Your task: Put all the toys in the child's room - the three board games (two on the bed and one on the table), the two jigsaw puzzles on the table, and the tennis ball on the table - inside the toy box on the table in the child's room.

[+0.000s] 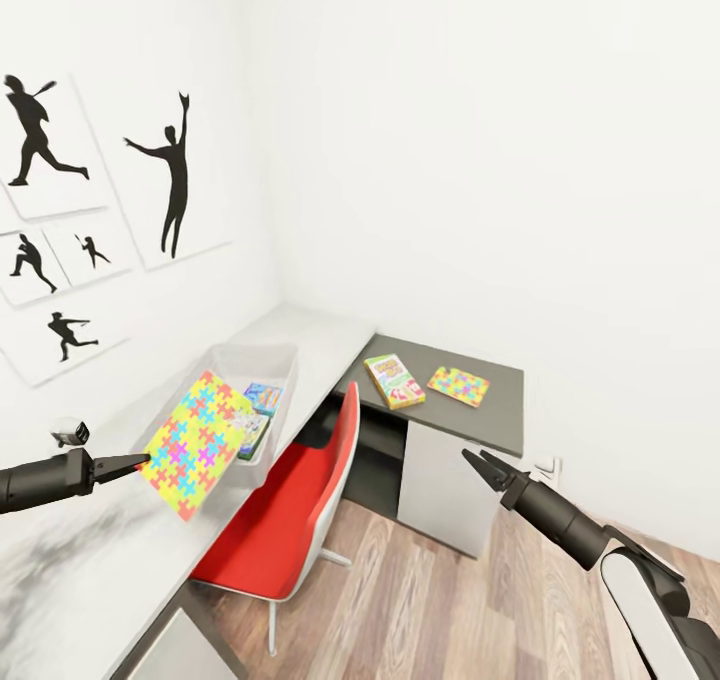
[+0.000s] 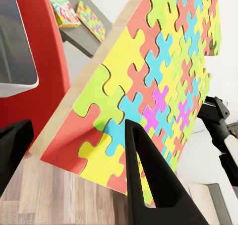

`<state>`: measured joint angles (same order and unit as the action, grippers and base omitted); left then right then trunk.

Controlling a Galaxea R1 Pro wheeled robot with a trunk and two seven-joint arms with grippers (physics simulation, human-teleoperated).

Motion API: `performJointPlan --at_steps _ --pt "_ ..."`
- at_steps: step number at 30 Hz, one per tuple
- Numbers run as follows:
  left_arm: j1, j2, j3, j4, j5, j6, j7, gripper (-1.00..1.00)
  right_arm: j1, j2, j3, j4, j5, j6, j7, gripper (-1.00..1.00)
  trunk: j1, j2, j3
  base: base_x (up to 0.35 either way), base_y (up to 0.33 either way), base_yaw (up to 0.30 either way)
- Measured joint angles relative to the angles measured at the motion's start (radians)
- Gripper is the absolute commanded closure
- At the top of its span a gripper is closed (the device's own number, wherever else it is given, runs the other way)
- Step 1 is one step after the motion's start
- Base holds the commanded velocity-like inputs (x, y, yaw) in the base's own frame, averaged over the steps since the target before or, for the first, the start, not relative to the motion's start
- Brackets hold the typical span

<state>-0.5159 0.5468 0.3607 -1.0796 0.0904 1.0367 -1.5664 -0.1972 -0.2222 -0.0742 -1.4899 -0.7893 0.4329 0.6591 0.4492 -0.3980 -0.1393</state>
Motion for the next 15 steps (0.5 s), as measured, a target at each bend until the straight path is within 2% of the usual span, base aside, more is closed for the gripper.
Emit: performJointPlan --at_steps 6,15 --pt "0.0 -0.001 0.0 0.0 0.0 0.0 0.0 1.0 0.0 0.0 0.001 0.0 0.0 -0.002 0.0 -1.0 0.0 0.0 0.007 0.158 -0.219 0.193" --pt "0.0 -0.001 0.0 0.0 0.0 0.0 0.0 1.0 0.0 0.0 -0.005 0.001 0.0 -0.005 0.007 -1.0 0.0 0.0 0.019 0.215 -0.115 0.152"
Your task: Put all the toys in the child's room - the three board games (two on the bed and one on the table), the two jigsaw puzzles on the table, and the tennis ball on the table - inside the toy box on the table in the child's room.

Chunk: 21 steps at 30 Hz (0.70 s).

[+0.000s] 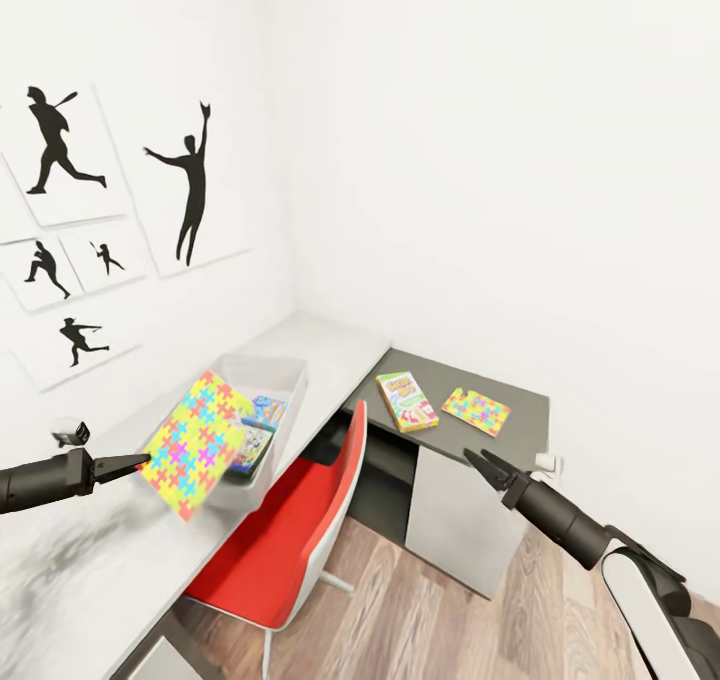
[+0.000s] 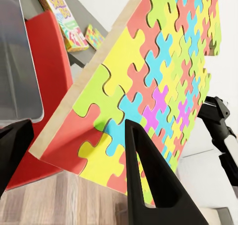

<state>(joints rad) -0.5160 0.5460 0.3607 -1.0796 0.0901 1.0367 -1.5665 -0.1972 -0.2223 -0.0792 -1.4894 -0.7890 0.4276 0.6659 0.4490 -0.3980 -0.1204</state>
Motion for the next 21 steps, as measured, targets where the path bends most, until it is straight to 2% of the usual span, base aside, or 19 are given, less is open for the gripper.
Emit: performJointPlan --at_steps 21 --pt "0.0 0.0 0.0 0.0 0.0 0.0 0.0 1.0 0.0 -0.001 0.008 -0.006 0.0 -0.001 0.007 -1.0 0.0 0.0 0.034 0.09 -0.055 0.084"
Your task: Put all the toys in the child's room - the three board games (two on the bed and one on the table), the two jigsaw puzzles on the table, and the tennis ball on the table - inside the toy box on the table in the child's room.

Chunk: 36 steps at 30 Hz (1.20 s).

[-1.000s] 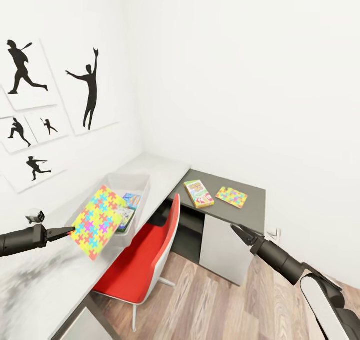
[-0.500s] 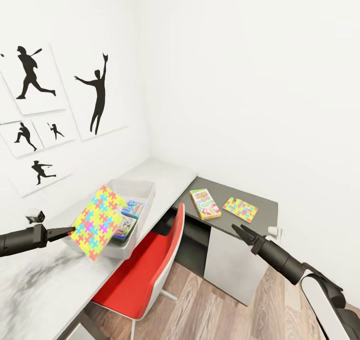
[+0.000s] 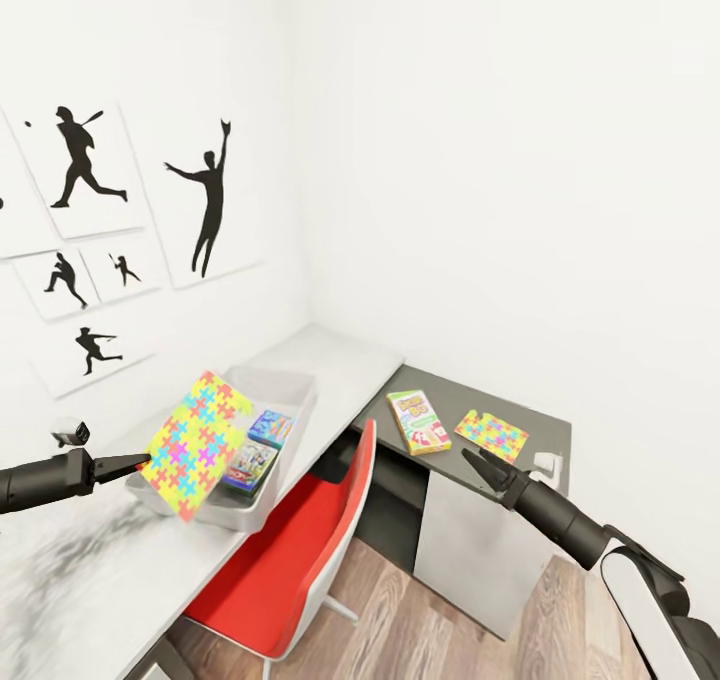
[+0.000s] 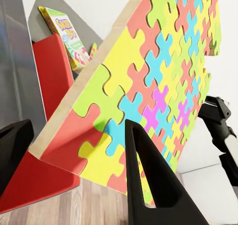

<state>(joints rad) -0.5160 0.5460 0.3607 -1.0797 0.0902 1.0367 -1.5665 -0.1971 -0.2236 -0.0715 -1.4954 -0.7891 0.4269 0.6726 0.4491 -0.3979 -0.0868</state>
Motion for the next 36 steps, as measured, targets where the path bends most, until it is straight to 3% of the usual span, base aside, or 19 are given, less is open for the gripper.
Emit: performJointPlan --at_steps 12,20,26,36 --pt "0.0 -0.002 0.0 0.0 0.0 0.0 0.0 1.0 0.0 0.0 0.004 -0.039 0.0 0.003 -0.01 -1.0 0.0 0.0 0.015 0.193 -0.152 0.201" --pt "0.0 -0.004 0.0 0.0 -0.001 0.0 0.0 1.0 0.0 0.0 0.005 -0.038 0.0 0.003 -0.01 -1.0 0.0 0.0 0.016 0.261 -0.043 0.044" --pt "0.0 -0.006 -0.001 0.0 0.0 0.0 0.0 1.0 0.0 0.0 0.005 -0.038 0.0 0.003 -0.01 -1.0 0.0 0.0 0.016 0.065 -0.058 0.042" --pt "0.0 -0.007 -0.001 0.0 0.0 0.0 0.0 1.0 0.0 0.0 0.006 -0.038 0.002 0.003 -0.012 -1.0 0.0 0.0 0.016 0.051 -0.094 0.261"
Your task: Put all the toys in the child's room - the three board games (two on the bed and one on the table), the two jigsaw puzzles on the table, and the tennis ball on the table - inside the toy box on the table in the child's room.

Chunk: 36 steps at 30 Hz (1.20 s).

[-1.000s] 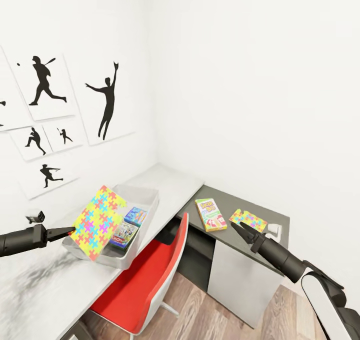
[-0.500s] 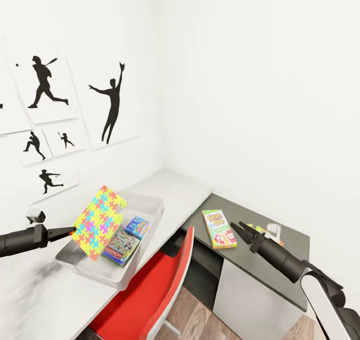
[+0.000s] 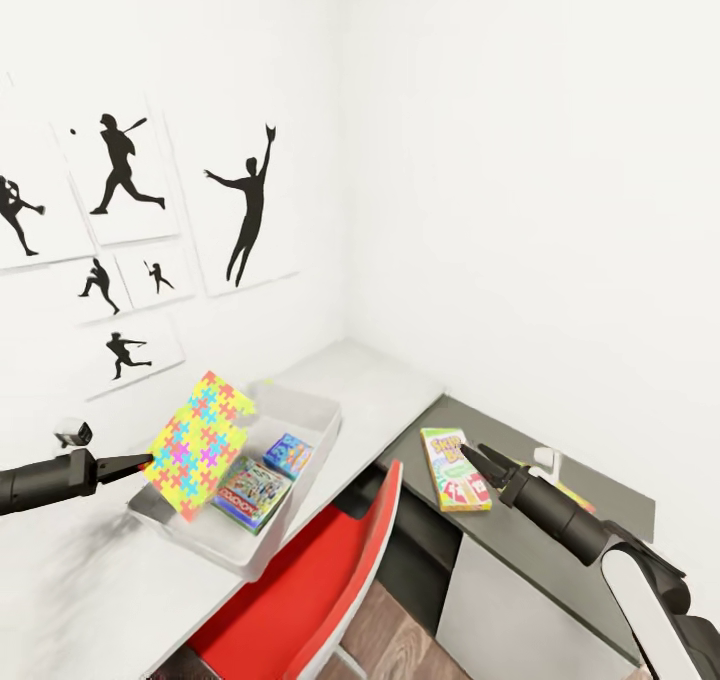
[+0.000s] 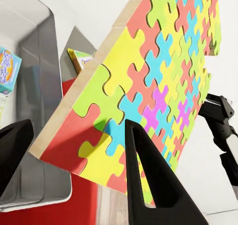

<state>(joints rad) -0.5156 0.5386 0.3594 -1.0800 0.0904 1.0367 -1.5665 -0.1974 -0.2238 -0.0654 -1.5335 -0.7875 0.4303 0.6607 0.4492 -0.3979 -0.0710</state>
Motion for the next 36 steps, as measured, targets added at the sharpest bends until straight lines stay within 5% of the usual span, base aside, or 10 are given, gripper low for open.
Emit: performJointPlan --at_steps 36 --pt "0.0 -0.005 -0.005 0.004 -0.011 -0.001 0.0 1.0 0.0 0.0 -0.001 0.006 0.0 0.0 0.002 -1.0 0.0 0.0 0.001 0.137 -0.022 0.033"
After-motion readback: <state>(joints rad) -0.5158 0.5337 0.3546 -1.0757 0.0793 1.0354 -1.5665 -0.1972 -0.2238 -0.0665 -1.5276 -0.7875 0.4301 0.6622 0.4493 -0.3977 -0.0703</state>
